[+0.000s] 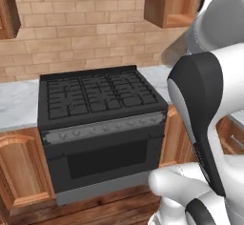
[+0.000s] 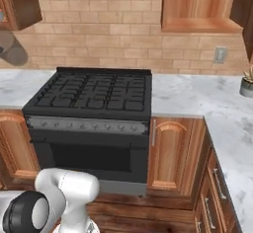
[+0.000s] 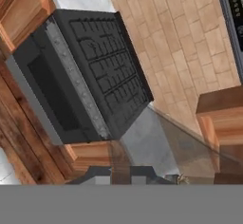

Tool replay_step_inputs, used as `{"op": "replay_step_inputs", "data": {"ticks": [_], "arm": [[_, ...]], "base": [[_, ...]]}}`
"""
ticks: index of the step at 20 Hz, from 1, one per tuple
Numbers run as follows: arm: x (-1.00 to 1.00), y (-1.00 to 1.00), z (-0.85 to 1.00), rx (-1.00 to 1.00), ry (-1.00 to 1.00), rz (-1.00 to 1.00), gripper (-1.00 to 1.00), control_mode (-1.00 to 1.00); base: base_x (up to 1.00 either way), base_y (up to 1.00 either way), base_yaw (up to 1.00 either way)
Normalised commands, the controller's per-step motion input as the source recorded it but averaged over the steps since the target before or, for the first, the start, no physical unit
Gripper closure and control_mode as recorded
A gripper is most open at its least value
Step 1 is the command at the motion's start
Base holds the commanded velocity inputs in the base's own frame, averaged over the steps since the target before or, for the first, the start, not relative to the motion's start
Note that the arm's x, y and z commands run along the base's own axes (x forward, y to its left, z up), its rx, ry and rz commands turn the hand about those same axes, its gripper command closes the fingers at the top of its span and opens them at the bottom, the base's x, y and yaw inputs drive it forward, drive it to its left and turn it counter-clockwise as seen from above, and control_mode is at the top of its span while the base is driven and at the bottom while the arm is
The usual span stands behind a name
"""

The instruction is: There is a bowl on the dining counter. Grab a lemon wedge from the fridge and place it in the bowl. Then get the liquor bottle and glass cup from the cabinet and place them next to the bowl.

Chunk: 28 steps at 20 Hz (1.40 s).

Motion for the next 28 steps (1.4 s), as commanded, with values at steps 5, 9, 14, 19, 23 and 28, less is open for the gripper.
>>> {"op": "replay_step_inputs", "data": {"ticks": [5, 9, 14, 19, 23, 28], "arm": [[0.0, 0.0, 0.0, 0.0, 0.0, 0.0, 1.0, 1.0], [0.0, 0.0, 0.0, 0.0, 0.0, 0.0, 1.0, 1.0], [0.0, 0.0, 0.0, 0.0, 0.0, 0.0, 1.0, 1.0], [0.0, 0.0, 0.0, 0.0, 0.0, 0.0, 1.0, 1.0], [0.0, 0.0, 0.0, 0.0, 0.0, 0.0, 1.0, 1.0], [0.0, 0.0, 0.0, 0.0, 0.0, 0.0, 1.0, 1.0]], "base": [[-1.0, 0.7, 0.0], [-1.0, 0.69, 0.0], [-1.0, 0.22, 0.0], [-1.0, 0.0, 0.01], [-1.0, 0.04, 0.0], [-1.0, 0.16, 0.0]]}}
